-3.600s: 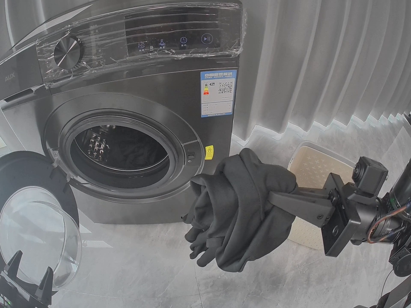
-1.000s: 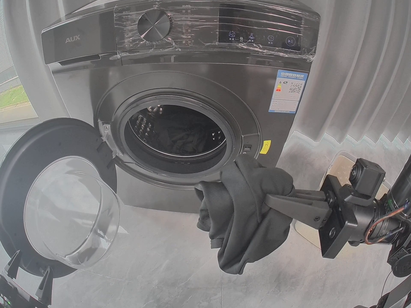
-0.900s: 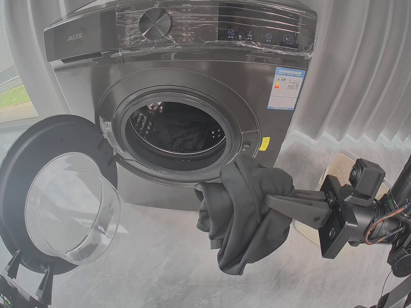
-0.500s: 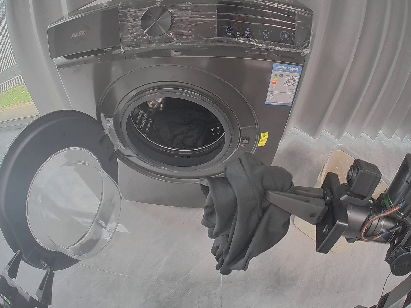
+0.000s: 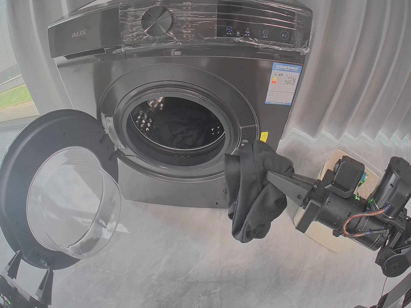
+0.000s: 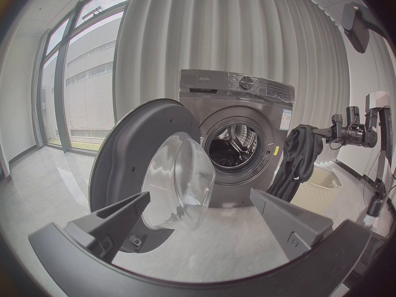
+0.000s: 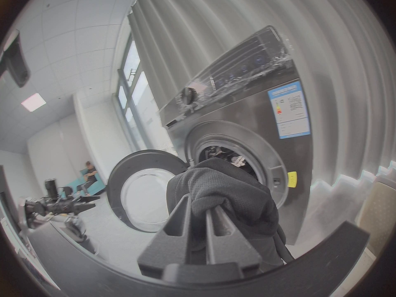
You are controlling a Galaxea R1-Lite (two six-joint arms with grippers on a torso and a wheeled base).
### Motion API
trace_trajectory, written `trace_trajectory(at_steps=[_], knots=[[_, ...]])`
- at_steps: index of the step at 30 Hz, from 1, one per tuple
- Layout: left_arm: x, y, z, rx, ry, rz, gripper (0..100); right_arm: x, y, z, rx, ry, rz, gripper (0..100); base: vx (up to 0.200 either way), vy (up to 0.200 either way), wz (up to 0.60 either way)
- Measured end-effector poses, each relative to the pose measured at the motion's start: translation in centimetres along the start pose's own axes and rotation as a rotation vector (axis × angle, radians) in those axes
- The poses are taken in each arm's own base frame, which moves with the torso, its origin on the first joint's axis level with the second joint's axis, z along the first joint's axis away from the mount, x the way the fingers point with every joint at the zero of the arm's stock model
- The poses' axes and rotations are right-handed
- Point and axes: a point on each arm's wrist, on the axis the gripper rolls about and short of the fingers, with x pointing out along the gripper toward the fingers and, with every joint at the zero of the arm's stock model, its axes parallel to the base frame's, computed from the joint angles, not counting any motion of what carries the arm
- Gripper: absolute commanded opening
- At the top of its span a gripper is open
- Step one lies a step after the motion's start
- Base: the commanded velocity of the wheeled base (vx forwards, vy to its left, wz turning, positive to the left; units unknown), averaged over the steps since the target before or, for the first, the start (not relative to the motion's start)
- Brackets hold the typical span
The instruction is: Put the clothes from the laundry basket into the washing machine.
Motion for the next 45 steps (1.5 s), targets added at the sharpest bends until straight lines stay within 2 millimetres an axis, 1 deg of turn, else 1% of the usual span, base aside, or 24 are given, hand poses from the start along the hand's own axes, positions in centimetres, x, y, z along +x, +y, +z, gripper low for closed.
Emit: trace_trajectory(at_steps=[2,4,9,14,18,21,25,29,34,38,45], knots=[[0.0,0.0,0.0,0.004,0.000,-0.002,100,0.4,0.1,-0.1,0.007,-0.010,-0.057,0,0.000,0.000,0.00],[0.0,0.0,0.0,0.006,0.001,-0.010,100,1.0,0.6,-0.2,0.030,-0.021,-0.079,0,0.000,0.000,0.00],[0.0,-0.1,0.4,-0.003,-0.012,-0.057,100,2.6,1.8,0.0,0.104,-0.053,-0.052,0,0.000,0.000,0.00],[-0.2,-0.4,3.4,-0.011,-0.072,-0.133,100,3.6,2.3,0.0,0.125,-0.072,-0.033,0,0.000,0.000,0.00],[0.8,-0.6,5.6,-0.002,-0.068,-0.203,100,4.2,2.5,-0.1,0.132,-0.087,-0.023,0,0.000,0.000,0.00],[2.3,-0.9,7.1,0.005,-0.061,-0.256,100,4.6,2.6,0.0,0.136,-0.097,-0.018,0,0.000,0.000,0.00],[5.0,-1.4,8.8,0.008,-0.035,-0.329,100,5.0,2.7,0.0,0.140,-0.109,-0.013,0,0.000,0.000,0.00],[7.9,-2.5,9.7,0.005,0.010,-0.446,100,5.5,2.6,0.3,0.146,-0.129,-0.012,0,0.000,0.000,0.00],[11.0,-4.4,9.6,0.008,0.090,-0.573,100,6.1,2.5,0.5,0.161,-0.148,-0.018,0,0.000,0.000,0.00],[13.2,-5.9,9.3,0.011,0.121,-0.634,100,6.8,2.3,0.5,0.171,-0.161,-0.039,0,0.000,0.000,0.00],[16.4,-8.8,8.2,0.002,0.159,-0.727,100,7.8,2.2,0.4,0.192,-0.179,-0.061,0,0.000,0.000,0.00]])
